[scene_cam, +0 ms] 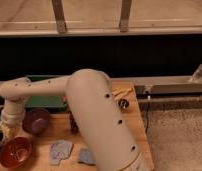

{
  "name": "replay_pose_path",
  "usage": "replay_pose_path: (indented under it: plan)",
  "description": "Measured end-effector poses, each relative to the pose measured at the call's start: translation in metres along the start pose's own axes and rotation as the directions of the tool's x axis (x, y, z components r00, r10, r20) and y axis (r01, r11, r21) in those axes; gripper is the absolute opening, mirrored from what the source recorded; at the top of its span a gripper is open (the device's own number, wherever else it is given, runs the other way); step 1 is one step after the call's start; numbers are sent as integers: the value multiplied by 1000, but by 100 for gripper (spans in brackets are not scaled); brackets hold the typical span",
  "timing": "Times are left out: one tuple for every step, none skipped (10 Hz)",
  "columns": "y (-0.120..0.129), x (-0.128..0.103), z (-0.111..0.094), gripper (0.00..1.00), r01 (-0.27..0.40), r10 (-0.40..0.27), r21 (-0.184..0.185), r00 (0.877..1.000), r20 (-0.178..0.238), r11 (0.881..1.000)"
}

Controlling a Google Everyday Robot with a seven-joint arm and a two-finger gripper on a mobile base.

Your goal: Place fork in red bowl

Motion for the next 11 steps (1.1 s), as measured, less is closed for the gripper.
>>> replay_pose_path:
  plan:
    - [-2,6,1,1,-16,16,-6,1000,-3,1000]
    - [-3,11,3,6,-30,30,-12,1000,-6,999]
    - [-5,16,4,18,-46,45,-19,999,-6,999]
    - [-7,20,5,28,-56,56,-24,998,-7,998]
    - [-7,22,5,36,-61,61,-28,998,-8,998]
    - [-8,23,7,48,-67,67,-35,998,-12,997]
    - [-7,23,8,56,-69,68,-39,998,-16,997]
    - [-7,23,9,61,-67,67,-43,998,-20,997]
    - [-6,23,10,62,-65,64,-44,998,-24,997]
    - [-6,23,10,62,-62,61,-45,998,-31,997]
    - [-5,22,10,62,-60,59,-45,998,-31,997]
